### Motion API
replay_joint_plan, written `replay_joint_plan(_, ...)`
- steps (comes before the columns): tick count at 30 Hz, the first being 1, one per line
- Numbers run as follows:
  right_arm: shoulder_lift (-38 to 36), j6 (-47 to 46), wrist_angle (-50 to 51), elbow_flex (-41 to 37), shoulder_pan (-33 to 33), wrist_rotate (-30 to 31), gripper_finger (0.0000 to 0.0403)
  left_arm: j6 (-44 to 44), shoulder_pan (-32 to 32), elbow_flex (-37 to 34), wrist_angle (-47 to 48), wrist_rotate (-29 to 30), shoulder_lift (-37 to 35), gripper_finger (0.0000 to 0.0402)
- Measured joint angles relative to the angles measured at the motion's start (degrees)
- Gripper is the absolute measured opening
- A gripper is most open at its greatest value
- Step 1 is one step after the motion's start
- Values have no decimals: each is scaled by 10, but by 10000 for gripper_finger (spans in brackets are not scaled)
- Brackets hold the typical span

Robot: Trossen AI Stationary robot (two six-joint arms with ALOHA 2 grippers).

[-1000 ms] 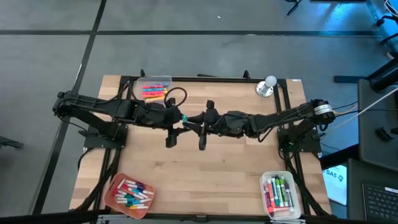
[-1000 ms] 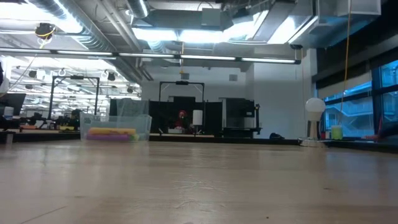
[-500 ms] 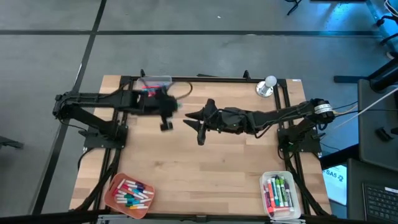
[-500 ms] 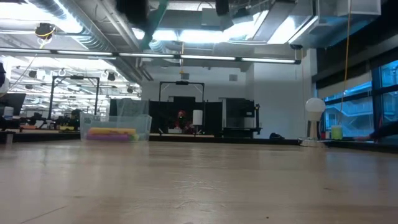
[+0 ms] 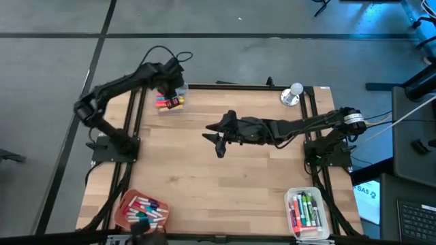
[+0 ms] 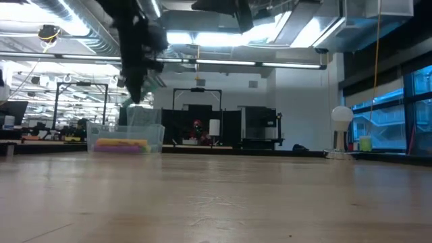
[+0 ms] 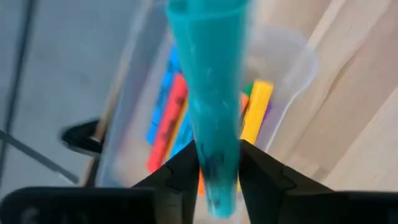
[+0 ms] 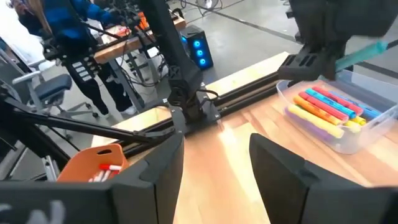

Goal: Pick & Place Markers
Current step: Return to Home Position

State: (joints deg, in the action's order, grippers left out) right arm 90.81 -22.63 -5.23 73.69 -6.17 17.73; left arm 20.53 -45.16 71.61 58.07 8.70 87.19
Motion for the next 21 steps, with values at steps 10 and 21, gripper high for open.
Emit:
replay_joint_plan(10,-21,6,86,0,-1,1,183,-21,-13,0,60,76,85,153)
replay_joint_plan(21,-80,57,161,0,71,2,159,-190,27,-11,-45,-24,-177,133)
